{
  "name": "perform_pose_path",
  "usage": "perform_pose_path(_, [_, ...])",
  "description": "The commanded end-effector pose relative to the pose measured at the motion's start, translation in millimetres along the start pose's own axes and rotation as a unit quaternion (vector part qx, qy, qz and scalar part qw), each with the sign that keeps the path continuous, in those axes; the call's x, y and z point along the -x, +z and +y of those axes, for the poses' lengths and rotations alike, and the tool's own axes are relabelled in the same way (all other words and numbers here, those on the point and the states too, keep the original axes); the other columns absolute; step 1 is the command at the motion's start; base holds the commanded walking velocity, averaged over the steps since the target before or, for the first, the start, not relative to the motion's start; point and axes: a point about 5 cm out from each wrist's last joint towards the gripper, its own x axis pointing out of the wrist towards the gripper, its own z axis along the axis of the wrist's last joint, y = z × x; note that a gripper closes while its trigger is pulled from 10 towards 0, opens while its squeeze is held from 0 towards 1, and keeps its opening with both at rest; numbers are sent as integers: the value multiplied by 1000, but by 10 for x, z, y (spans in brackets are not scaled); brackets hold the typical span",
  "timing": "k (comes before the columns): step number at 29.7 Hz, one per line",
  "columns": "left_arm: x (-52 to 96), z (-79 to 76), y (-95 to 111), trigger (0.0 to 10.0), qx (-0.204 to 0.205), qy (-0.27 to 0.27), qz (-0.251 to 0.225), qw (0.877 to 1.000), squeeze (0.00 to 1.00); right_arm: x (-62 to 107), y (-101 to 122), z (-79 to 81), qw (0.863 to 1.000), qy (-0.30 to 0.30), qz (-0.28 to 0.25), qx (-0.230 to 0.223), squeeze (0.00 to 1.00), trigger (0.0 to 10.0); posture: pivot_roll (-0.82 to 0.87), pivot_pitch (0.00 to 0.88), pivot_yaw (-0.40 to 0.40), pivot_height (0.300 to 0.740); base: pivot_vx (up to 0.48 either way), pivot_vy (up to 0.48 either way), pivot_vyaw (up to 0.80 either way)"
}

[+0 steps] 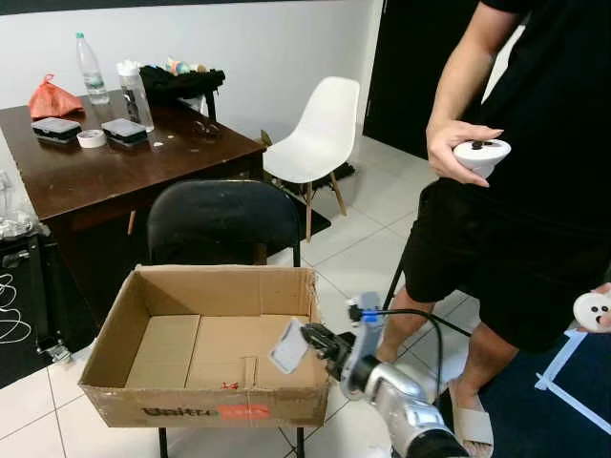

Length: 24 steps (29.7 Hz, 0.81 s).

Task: Picking trash to rubbish bin

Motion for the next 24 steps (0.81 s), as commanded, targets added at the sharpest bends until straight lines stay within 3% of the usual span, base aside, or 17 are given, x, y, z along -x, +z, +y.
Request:
perform_pose_path(1, [21,3,-110,10000,-5,-2,20,1000,0,-50,-30,49,1000,2,12,9,0,10000,-150,124,24,740,0,0,0])
perform_pose_path(6, [38,33,-146,10000,-6,1,24,1000,0,-152,10,123,999,-2,20,26,0,10000,-145,134,28,740,0,0,0])
perform_pose_path(11, [53,49,-187,10000,-3,4,27,1000,0,-146,174,-77,995,-89,15,48,0,10000,-123,138,24,740,0,0,0])
perform_pose_path(15, [72,77,-224,10000,2,9,28,1000,0,140,339,-515,982,-182,-2,45,0,10000,-119,144,23,740,0,0,0])
perform_pose_path(17, [76,81,-236,10000,2,9,30,1000,0,199,354,-583,980,-195,-2,48,0,10000,-119,144,23,740,0,0,0])
perform_pose_path(18, [84,89,-256,10000,1,10,32,999,0,345,380,-731,973,-223,-2,52,0,10000,-124,147,26,740,0,0,0])
perform_pose_path(24, [93,111,-260,10000,-5,10,35,999,0,492,417,-863,967,-249,-13,50,0,10000,-149,156,40,740,0,0,0])
